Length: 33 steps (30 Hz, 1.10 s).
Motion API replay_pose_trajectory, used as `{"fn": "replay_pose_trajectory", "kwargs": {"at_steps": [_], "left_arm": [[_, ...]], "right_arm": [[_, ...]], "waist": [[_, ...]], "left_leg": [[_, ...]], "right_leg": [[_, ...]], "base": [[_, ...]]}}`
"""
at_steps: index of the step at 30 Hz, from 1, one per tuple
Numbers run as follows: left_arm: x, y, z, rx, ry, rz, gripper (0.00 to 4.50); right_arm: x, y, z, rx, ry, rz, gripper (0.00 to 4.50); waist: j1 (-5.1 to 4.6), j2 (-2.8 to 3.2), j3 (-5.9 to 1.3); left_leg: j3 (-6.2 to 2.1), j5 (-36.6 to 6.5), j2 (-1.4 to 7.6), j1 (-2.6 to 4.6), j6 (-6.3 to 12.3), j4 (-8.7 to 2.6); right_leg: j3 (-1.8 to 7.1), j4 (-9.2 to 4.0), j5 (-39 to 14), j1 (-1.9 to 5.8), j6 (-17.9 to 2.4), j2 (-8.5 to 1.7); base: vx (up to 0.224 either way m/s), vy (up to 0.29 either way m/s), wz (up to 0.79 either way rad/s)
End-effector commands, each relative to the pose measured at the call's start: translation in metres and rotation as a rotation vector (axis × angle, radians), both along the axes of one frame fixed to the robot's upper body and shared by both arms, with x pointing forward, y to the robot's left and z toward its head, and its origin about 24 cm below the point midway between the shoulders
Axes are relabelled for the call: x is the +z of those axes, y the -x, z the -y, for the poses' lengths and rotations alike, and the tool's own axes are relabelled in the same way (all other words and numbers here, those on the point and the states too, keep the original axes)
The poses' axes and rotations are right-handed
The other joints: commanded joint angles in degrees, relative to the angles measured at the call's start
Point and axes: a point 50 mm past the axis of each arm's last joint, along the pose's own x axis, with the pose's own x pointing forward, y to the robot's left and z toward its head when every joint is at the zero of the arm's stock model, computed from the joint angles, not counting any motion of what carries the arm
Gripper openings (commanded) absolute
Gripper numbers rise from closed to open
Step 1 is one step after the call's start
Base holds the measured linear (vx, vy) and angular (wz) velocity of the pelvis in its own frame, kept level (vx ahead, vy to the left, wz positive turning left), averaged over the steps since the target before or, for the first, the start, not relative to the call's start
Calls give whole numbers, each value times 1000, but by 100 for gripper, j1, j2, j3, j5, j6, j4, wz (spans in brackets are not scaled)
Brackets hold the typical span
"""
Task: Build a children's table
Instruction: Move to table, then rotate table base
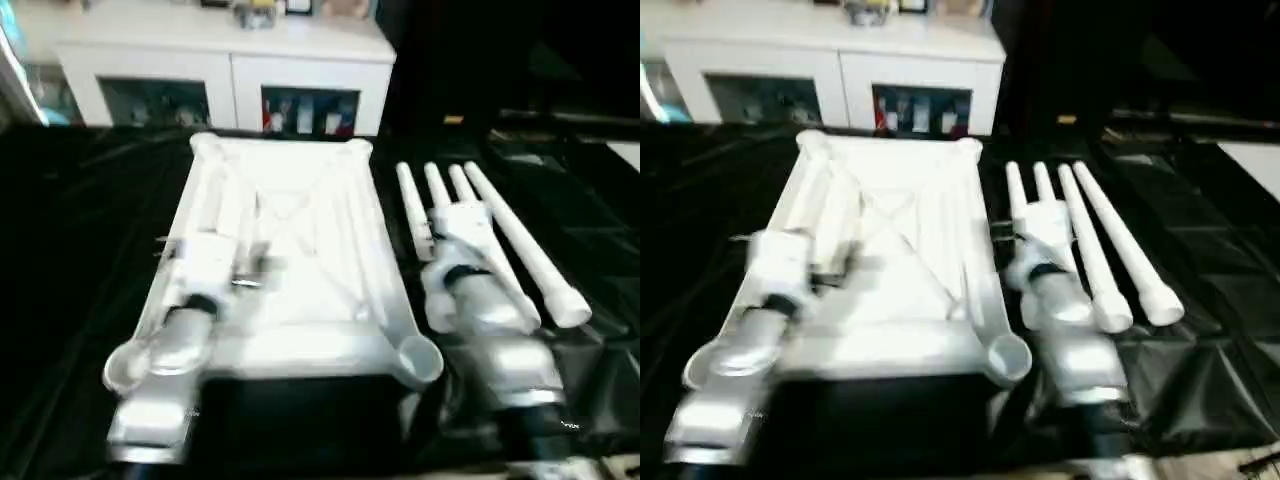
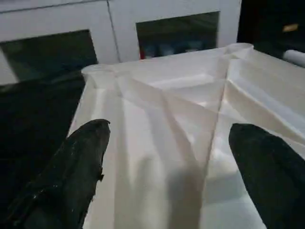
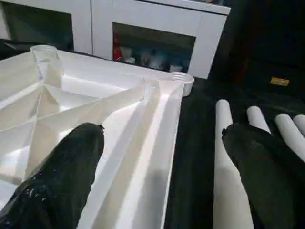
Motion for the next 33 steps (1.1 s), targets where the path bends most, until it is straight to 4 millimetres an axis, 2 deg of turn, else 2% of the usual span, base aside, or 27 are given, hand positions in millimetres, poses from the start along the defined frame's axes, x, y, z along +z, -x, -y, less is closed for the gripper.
{"fn": "replay_pose_trajectory", "kwargs": {"at_steps": [1, 2, 3, 4, 5, 6, 7, 8, 10, 11, 12, 13, 14, 15, 16, 17, 18, 19, 20, 22, 24, 25, 27, 28, 29, 30, 33], "left_arm": [[4, 0, 10, -28, 17, 15, 448], [4, 0, 10, -36, 20, 18, 448], [5, 0, 12, -64, 28, 22, 448], [5, 0, 14, -91, 30, 20, 448], [8, 1, 18, -169, 47, 19, 448], [10, 1, 20, -208, 53, 25, 448], [13, 3, 25, -303, 64, 30, 448], [16, 6, 30, -402, 68, 36, 448], [20, 9, 33, -484, 48, 53, 448], [23, 15, 38, -639, 23, 30, 448], [23, 17, 40, -687, 15, 19, 448], [24, 19, 41, -736, 7, 6, 448], [24, 19, 41, -736, 7, 6, 448], [24, 22, 47, -857, -22, -40, 448], [24, 22, 47, -862, -23, -41, 448], [24, 26, 53, -995, -59, -95, 448], [23, 27, 56, -1048, -80, -115, 448], [23, 27, 58, -1080, -92, -126, 448], [23, 28, 59, -1106, -102, -134, 448], [22, 31, 63, -1203, -135, -168, 448], [21, 33, 64, -1233, -145, -180, 448], [19, 34, 65, -1272, -152, -212, 448], [18, 35, 66, -1289, -152, -226, 431], [18, 35, 66, -1289, -152, -226, 420], [13, 35, 68, -1317, -174, -260, 420], [11, 35, 68, -1320, -182, -267, 412], [4, 40, 68, -1350, -204, -315, 386]], "right_arm": [[-1, -2, 11, -26, 19, -5, 441], [0, -2, 10, -23, 15, -5, 441], [2, -2, 10, -12, 14, 5, 441], [4, -3, 10, 0, 18, 16, 441], [9, -4, 10, 41, 12, 36, 441], [11, -4, 10, 62, 3, 45, 441], [16, -5, 10, 113, -8, 58, 441], [20, -5, 10, 167, -15, 70, 441], [23, -4, 9, 211, -9, 76, 441], [28, -3, 11, 303, 23, 71, 441], [29, -2, 12, 337, 35, 68, 441], [30, -1, 13, 373, 49, 64, 441], [30, -1, 13, 373, 49, 64, 441], [32, 5, 15, 487, 94, 39, 441], [32, 6, 15, 492, 96, 38, 441], [31, 14, 20, 608, 146, -6, 441], [30, 19, 23, 659, 174, -34, 441], [29, 21, 25, 688, 192, -49, 441], [29, 23, 27, 712, 206, -60, 441], [28, 30, 34, 775, 252, -102, 441], [28, 32, 37, 793, 259, -118, 441], [27, 39, 41, 840, 271, -163, 441], [27, 42, 43, 861, 276, -185, 446], [27, 42, 43, 861, 276, -185, 450], [27, 52, 49, 932, 274, -249, 450], [27, 55, 50, 946, 270, -264, 450], [30, 64, 53, 995, 246, -296, 450]], "waist": [[-82, -65, -284], [133, -285, -335], [265, -262, -228], [327, -231, -305], [351, -100, -272], [311, -48, -305], [258, 73, -353], [206, 100, -438], [199, 80, -450], [273, 101, -385], [294, 101, -356], [303, 96, -291], [316, 96, -247], [316, 140, -227], [314, 169, -210], [299, 135, -183], [351, 164, -189], [349, 150, -152], [356, 148, -144], [360, 203, -140], [342, 163, -120], [335, 189, -131], [338, 187, -163], [332, 198, -171], [333, 206, -175], [345, 194, -194], [346, 214, -207]], "left_leg": [[-325, 599, 592, 428, 2423, -481], [145, 24, -116, -200, 1797, -21], [82, -208, -47, -331, 1458, 126], [-5, 11, 80, -460, 1093, 239], [-63, 924, 280, -444, 394, -217], [-41, 1337, 329, -404, 292, -384], [-99, 1859, 420, -227, 412, -405], [-175, 2726, 496, -2, 517, -275], [-177, 3544, 458, -15, 523, -213], [-87, 3032, 426, -48, 381, -252], [-62, 2533, 440, -85, 311, -293], [-12, 1359, 467, -126, 143, -397], [13, 431, 531, -122, -19, -485], [20, 34, 537, -113, -93, -519], [30, -369, 547, -93, -154, -553], [40, -839, 565, -93, -226, -603], [49, -1032, 567, -57, -226, -619], [91, -1217, 570, -37, -203, -635], [115, -1228, 574, -49, -204, -641], [137, -1189, 591, -67, -244, -658], [155, -1217, 580, -63, -216, -672], [157, -1134, 578, -62, -205, -662], [170, -834, 587, -62, -117, -636], [168, -670, 587, -96, -58, -635], [177, -649, 587, -92, -39, -627], [177, -561, 589, -88, 38, -610], [179, -348, 594, -104, 172, -612]], "right_leg": [[279, -552, 575, -225, -3, -399], [756, -923, 627, 548, -407, -658], [968, -1197, 55, 639, -598, -997], [1002, -1136, -19, 796, -842, -1119], [601, -833, 1279, 617, -1140, -738], [415, -675, 1790, 584, -1131, -540], [284, -498, 2529, 392, -943, -274], [280, -384, 3047, 194, -963, -232], [296, -382, 3398, 159, -971, -222], [307, -489, 2985, 138, -988, -272], [317, -524, 2664, 159, -1001, -295], [344, -605, 1996, 206, -1075, -359], [363, -653, 1461, 217, -1168, -406], [368, -669, 1200, 213, -1191, -414], [368, -696, 905, 208, -1189, -408], [392, -729, 488, 217, -1158, -431], [398, -772, 188, 215, -1059, -437], [421, -820, -152, 182, -1040, -445], [436, -839, -289, 180, -1032, -463], [443, -888, -670, 187, -986, -494], [449, -927, -921, 177, -950, -478], [456, -934, -959, 177, -958, -486], [456, -909, -605, 175, -1024, -476], [443, -891, -395, 200, -1089, -471], [439, -889, -328, 189, -1114, -464], [441, -872, -118, 219, -1127, -447], [425, -849, 268, 215, -1220, -438]], "base": [[44, -56, 9], [44, -56, 9], [52, -65, 7], [55, -43, -1], [55, -43, -1], [54, -22, -10], [82, 14, -5], [82, 14, -5], [26, 19, 0], [0, 0, 0], [0, 0, 0], [-58, 24, 1], [-58, 24, 1], [-72, 16, 1], [-80, 9, -2], [-80, 9, -2], [-75, -3, 0], [-61, -15, 4], [-61, -15, 4], [-26, -10, -1], [0, 0, 0], [0, 0, 0], [0, 0, 0], [0, 0, 0], [0, 0, 0], [0, 0, 0], [0, 0, 0]]}}
